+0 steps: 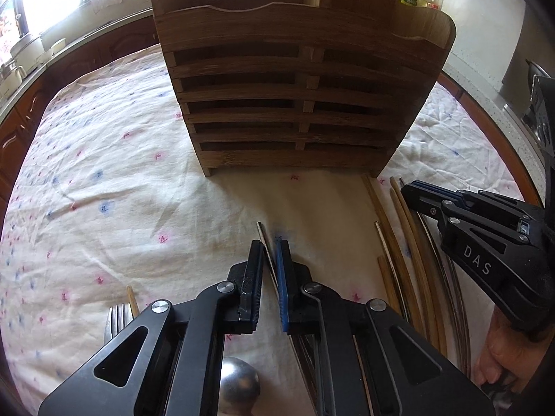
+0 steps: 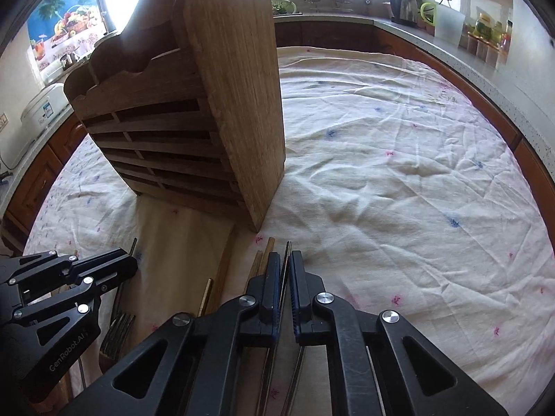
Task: Organize utensils
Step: 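Close the left gripper on a steel chopstick while the right gripper grasps another, then lift both held steel chopsticks and carry them over the wooden holder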
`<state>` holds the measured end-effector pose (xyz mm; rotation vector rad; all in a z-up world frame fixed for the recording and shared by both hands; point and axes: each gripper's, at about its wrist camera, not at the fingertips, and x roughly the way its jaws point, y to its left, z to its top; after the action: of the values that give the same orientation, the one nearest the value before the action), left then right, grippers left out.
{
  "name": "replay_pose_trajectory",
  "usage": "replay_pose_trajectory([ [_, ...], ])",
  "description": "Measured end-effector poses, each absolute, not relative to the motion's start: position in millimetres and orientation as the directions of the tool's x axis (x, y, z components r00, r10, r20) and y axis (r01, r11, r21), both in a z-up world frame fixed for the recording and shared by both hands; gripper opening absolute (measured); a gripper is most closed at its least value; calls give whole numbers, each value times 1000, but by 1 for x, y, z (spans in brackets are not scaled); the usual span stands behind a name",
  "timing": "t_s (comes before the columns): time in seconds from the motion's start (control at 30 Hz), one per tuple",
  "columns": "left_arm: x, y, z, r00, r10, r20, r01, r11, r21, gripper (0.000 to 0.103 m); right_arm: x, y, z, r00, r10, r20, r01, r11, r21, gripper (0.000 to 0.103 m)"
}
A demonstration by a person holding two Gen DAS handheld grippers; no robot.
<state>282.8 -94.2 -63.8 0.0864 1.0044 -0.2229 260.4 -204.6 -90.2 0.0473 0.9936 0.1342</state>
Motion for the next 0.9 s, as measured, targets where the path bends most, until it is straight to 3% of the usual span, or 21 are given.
replay_pose_trajectory([
  [0.33, 262, -67, -42, 527, -246, -813, 217, 964, -151, 5, 244, -214, -69, 562, 231, -794, -86, 971, 222, 4],
  [0.9, 161, -29, 65, 681, -374, -630, 287, 927, -240, 4, 165, -226, 31, 719, 303, -626, -161, 948, 275, 4],
])
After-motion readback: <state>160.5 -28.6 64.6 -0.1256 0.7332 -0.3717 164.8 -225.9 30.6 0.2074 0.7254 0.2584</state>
